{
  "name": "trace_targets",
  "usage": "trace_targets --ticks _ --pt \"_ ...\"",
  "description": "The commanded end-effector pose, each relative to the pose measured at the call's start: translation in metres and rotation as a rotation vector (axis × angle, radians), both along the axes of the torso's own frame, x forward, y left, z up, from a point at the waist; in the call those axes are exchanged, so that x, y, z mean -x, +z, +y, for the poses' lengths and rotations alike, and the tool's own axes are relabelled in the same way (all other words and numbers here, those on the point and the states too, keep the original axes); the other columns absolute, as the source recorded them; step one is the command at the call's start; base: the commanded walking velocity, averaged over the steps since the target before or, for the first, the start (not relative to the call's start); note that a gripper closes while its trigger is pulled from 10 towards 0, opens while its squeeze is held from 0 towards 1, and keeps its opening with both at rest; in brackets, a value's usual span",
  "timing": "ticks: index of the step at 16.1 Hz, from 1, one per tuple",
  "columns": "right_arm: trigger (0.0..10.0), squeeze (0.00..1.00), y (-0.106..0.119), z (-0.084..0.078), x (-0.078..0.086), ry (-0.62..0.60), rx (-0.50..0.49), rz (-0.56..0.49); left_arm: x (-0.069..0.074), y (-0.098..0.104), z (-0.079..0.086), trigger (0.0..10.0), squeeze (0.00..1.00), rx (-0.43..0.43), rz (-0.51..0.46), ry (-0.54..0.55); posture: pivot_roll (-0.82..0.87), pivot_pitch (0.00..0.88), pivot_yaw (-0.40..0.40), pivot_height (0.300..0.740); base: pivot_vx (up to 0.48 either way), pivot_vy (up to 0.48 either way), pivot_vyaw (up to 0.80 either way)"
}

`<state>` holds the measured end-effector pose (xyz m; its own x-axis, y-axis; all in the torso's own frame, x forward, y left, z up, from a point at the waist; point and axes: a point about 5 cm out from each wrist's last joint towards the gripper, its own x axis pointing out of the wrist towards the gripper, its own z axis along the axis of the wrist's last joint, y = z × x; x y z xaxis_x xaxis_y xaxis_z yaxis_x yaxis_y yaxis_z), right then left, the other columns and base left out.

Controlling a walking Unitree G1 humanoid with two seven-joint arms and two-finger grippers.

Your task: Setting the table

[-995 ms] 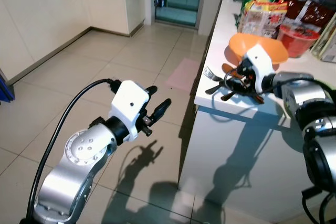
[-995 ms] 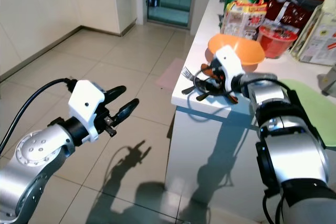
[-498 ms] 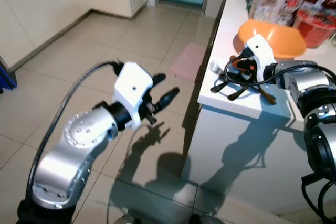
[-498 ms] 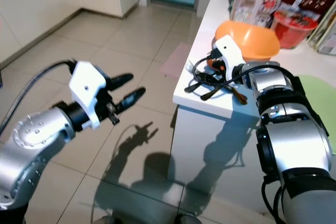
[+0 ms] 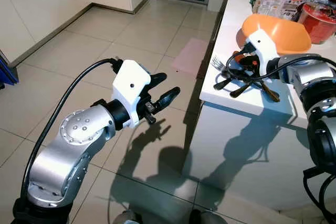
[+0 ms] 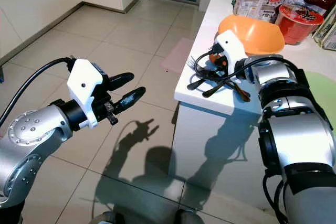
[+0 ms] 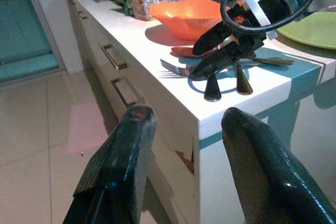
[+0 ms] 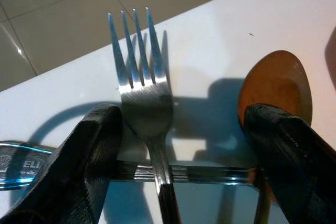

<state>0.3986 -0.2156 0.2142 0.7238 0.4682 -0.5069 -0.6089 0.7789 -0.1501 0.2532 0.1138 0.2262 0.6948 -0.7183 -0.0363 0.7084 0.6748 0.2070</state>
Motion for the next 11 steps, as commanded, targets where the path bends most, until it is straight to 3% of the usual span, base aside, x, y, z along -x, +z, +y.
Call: trace_targets --ticks 1,8,11 --pt "10.0 0.00 0.006 -0.006 0.002 0.004 0.008 0.028 0.004 0.006 -0.001 10.0 0.00 -0.003 -0.010 -0.039 0.01 0.153 -0.032 0.740 0.000 0.000 0.00" --pt "10.0 0.00 0.013 -0.010 0.006 0.066 -0.015 0.106 0.005 0.005 -0.002 10.0 0.00 0.005 0.003 -0.060 0.00 0.146 -0.037 0.740 0.000 0.000 0.00" --pt "10.0 0.00 0.025 -0.008 0.004 0.089 -0.050 0.058 0.004 0.004 -0.002 10.0 0.00 0.005 -0.004 -0.058 0.00 0.134 -0.040 0.740 0.000 0.000 0.00"
